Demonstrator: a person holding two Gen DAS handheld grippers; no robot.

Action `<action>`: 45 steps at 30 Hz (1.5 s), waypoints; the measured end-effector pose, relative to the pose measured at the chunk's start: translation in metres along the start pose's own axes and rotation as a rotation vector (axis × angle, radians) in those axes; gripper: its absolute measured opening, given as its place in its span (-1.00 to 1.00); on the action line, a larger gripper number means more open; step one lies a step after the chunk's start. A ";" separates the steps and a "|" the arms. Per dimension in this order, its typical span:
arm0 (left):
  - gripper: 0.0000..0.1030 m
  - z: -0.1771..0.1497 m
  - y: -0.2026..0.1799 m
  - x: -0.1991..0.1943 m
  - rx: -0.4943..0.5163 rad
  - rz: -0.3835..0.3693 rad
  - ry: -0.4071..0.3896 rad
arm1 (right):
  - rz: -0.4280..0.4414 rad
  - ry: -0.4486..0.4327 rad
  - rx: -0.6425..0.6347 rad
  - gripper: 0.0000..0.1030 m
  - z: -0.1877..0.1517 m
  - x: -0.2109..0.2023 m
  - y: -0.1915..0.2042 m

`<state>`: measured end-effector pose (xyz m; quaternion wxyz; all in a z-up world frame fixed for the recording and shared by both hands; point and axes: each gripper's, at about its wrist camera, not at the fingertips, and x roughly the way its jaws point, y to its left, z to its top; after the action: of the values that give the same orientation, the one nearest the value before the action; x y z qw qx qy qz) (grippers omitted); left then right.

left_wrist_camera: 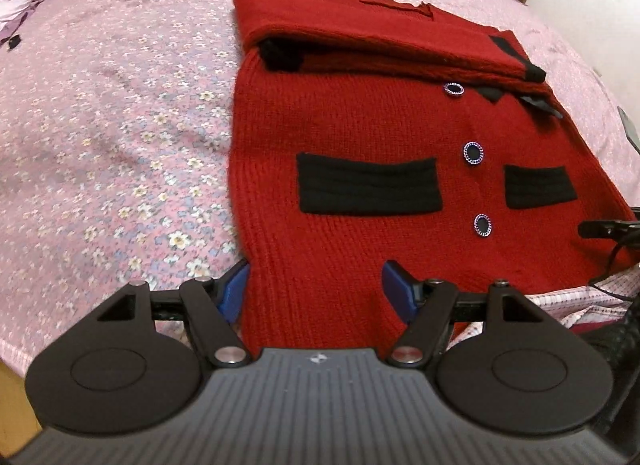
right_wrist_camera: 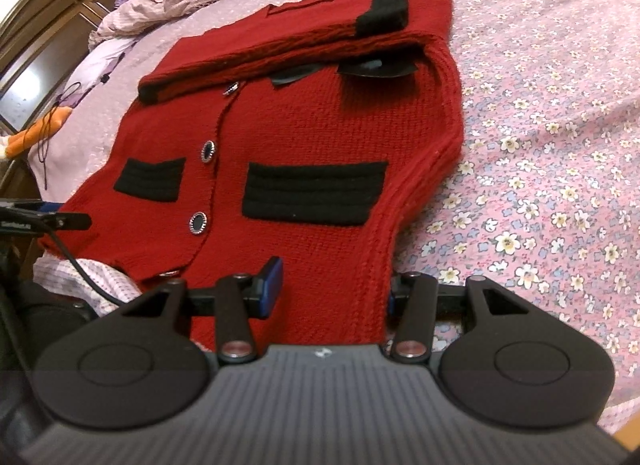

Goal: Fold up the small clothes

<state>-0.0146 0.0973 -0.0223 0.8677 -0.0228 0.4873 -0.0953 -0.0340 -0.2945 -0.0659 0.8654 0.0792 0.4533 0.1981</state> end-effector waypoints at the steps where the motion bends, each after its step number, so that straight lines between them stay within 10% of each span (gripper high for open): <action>1: 0.44 0.001 0.001 0.002 -0.002 -0.006 -0.002 | 0.006 -0.004 0.003 -0.03 0.000 0.000 -0.001; 9: 0.28 -0.002 -0.007 0.010 0.070 -0.010 0.001 | 0.026 -0.031 0.009 -0.09 -0.004 -0.001 -0.004; 13: 0.18 -0.005 -0.004 0.011 0.061 -0.017 -0.006 | 0.006 -0.047 0.019 -0.46 -0.006 -0.002 -0.008; 20: -0.52 -0.003 0.008 0.006 -0.016 -0.020 -0.007 | 0.037 -0.105 0.096 -0.77 -0.007 -0.009 -0.020; 31: -0.59 0.004 0.012 0.009 -0.052 -0.056 0.005 | 0.141 -0.229 0.098 -0.80 0.017 -0.024 -0.013; 45: -0.79 0.050 0.014 -0.050 -0.185 -0.226 -0.290 | 0.205 -0.416 0.183 -0.81 0.045 -0.045 -0.014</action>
<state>0.0040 0.1175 0.0440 0.9068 -0.1704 0.3583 -0.1426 -0.0160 -0.3242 -0.0110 0.9046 0.2422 0.2712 0.2225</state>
